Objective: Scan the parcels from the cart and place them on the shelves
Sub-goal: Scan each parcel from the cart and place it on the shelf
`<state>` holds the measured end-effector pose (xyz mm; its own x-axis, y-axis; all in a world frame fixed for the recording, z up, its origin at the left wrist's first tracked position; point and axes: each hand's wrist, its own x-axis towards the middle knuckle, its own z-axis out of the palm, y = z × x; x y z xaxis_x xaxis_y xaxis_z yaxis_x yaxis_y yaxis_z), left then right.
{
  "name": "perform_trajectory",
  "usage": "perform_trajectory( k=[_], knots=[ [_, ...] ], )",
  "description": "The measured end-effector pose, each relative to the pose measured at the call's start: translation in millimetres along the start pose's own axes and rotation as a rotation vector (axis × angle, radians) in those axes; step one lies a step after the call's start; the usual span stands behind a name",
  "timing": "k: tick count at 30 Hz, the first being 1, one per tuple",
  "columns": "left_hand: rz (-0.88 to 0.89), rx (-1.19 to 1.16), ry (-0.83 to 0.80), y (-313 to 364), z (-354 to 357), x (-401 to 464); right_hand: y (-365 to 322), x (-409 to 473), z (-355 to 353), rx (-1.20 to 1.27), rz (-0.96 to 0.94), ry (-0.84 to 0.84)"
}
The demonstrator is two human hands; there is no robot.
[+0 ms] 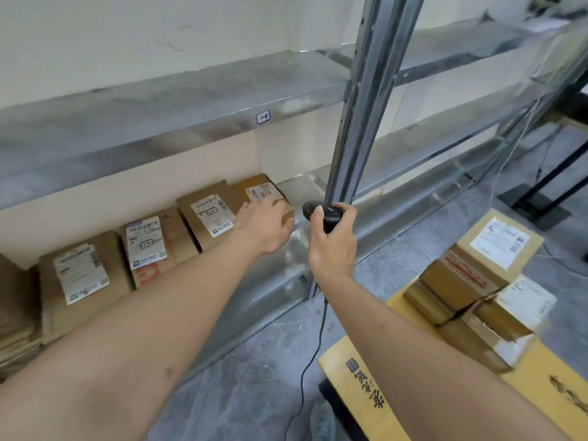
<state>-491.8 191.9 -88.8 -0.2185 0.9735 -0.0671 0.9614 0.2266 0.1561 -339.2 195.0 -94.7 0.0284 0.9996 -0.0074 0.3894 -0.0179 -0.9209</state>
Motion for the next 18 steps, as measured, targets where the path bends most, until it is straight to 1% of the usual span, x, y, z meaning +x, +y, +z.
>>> perform_trajectory(
  k=[6,10,18],
  knots=[
    [0.168,0.041,0.002,-4,-21,-53,-16,-74,-16,-0.022,-0.003,0.159],
    [0.286,0.059,0.017,3,-37,-92,-26,-123,-40,-0.036,0.004,0.242],
    [0.463,0.112,0.052,58,-54,-154,-30,-192,-104,-0.056,0.022,0.447]
  ],
)
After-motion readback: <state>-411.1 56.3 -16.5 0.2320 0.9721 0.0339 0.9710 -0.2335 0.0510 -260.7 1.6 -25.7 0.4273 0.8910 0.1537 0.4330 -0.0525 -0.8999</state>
